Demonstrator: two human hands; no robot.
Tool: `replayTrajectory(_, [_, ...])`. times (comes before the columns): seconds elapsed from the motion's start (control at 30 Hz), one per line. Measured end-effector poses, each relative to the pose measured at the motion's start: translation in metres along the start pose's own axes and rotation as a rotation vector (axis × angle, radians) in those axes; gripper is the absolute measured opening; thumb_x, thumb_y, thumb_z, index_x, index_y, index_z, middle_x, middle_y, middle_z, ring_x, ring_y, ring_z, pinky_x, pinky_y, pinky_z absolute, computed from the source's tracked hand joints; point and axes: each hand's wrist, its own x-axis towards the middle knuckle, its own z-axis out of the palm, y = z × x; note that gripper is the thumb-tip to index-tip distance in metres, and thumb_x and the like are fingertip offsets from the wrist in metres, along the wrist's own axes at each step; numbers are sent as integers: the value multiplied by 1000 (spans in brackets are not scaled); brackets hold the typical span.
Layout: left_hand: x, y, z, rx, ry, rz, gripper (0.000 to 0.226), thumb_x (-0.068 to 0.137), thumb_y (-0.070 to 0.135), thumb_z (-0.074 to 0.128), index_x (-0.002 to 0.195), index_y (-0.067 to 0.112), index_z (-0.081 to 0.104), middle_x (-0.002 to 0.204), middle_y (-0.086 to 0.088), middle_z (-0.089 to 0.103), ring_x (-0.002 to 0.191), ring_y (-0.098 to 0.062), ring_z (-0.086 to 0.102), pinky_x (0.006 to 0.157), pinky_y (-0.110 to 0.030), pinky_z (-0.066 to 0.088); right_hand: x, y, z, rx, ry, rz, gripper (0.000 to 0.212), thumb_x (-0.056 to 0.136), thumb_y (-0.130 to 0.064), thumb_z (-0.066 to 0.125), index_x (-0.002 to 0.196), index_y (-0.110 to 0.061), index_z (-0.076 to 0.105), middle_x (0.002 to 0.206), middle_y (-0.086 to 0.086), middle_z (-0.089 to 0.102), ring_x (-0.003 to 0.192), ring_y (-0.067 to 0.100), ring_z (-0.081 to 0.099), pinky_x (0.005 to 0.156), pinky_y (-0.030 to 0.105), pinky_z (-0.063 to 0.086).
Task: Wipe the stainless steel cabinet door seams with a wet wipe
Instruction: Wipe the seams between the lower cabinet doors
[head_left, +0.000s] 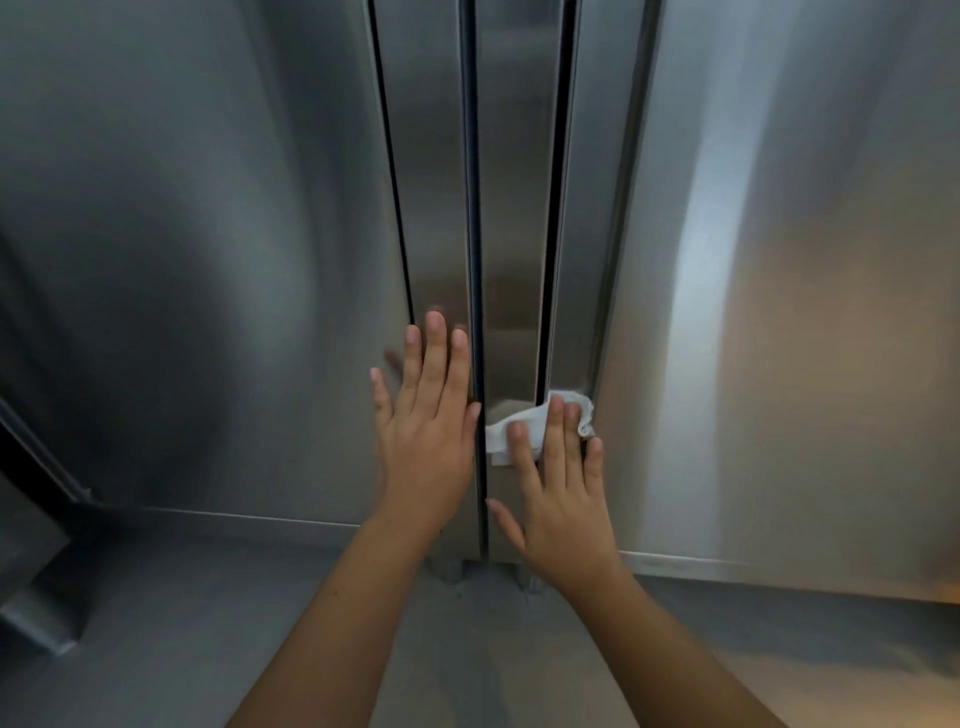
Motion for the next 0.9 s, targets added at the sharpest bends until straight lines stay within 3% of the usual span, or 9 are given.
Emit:
replayTrajectory(0.1, [-11, 2, 6, 2, 3, -9, 66, 89, 23, 40, 145, 8, 8, 149, 9, -26, 140, -14, -14, 108, -53, 6, -5, -5, 3, 29, -12, 24, 97, 83, -55, 50, 149, -12, -6, 146, 29, 14, 141, 37, -11, 104, 58, 15])
replayTrajectory(0.2, [-20, -5, 8, 4, -53, 24, 70, 90, 27, 32, 145, 21, -11, 146, 15, -34, 139, -8, -20, 109, -50, 2, 2, -2, -2, 15, 15, 23, 97, 77, -55, 62, 148, -12, 12, 145, 27, 16, 140, 35, 3, 109, 55, 10])
replayTrajectory(0.27, [-24, -11, 9, 16, -68, 58, 74, 91, 28, 29, 143, 29, -23, 146, 16, -36, 138, -6, -21, 109, -49, 1, 17, 0, -8, 27, 76, 38, 81, 83, -55, 52, 145, -14, 19, 146, 26, 13, 142, 31, -5, 112, 51, -2])
replayTrajectory(0.37, [-26, -15, 9, 30, -72, 96, 73, 92, 28, 30, 142, 30, -24, 147, 15, -34, 139, -7, -19, 111, -49, 1, 40, 0, -15, 53, 143, 84, 75, 89, -58, 38, 146, -14, 17, 147, 25, 10, 143, 29, -9, 112, 50, -9])
replayTrajectory(0.5, [-28, -17, 11, 16, -59, 110, 73, 93, 30, 31, 144, 28, -21, 149, 14, -31, 140, -8, -16, 111, -49, 2, 25, 0, -6, 43, 114, 77, 81, 89, -57, 39, 150, -16, 5, 150, 22, 8, 143, 29, -8, 111, 54, -5])
replayTrajectory(0.63, [-34, -21, 14, 42, -64, 130, 74, 92, 31, 33, 145, 25, -19, 150, 12, -30, 140, -9, -15, 110, -48, 6, -15, -4, 16, 52, 6, 59, 82, 88, -53, 36, 149, -19, -7, 154, 16, -17, 143, 28, -12, 111, 56, -4])
replayTrajectory(0.7, [-38, -22, 17, 36, -62, 138, 75, 92, 31, 34, 145, 24, -18, 150, 11, -29, 140, -10, -15, 109, -48, 6, -32, -10, 23, 70, -31, 85, 83, 87, -49, 37, 149, -16, -6, 154, 19, -9, 143, 29, -10, 106, 63, 8])
replayTrajectory(0.8, [-38, -21, 19, 22, -62, 133, 75, 91, 32, 34, 145, 23, -17, 151, 10, -28, 141, -10, -14, 109, -48, 6, -40, -16, 23, 89, -58, 120, 76, 84, -45, 39, 147, -11, 14, 147, 23, 17, 143, 29, -9, 94, 69, 27])
replayTrajectory(0.9, [-39, -21, 20, 18, -65, 127, 76, 91, 32, 34, 145, 24, -18, 150, 11, -29, 140, -10, -15, 110, -47, 5, -28, -9, 17, 92, 2, 95, 78, 86, -45, 37, 149, -15, 4, 144, 22, 20, 143, 26, -8, 98, 68, 18])
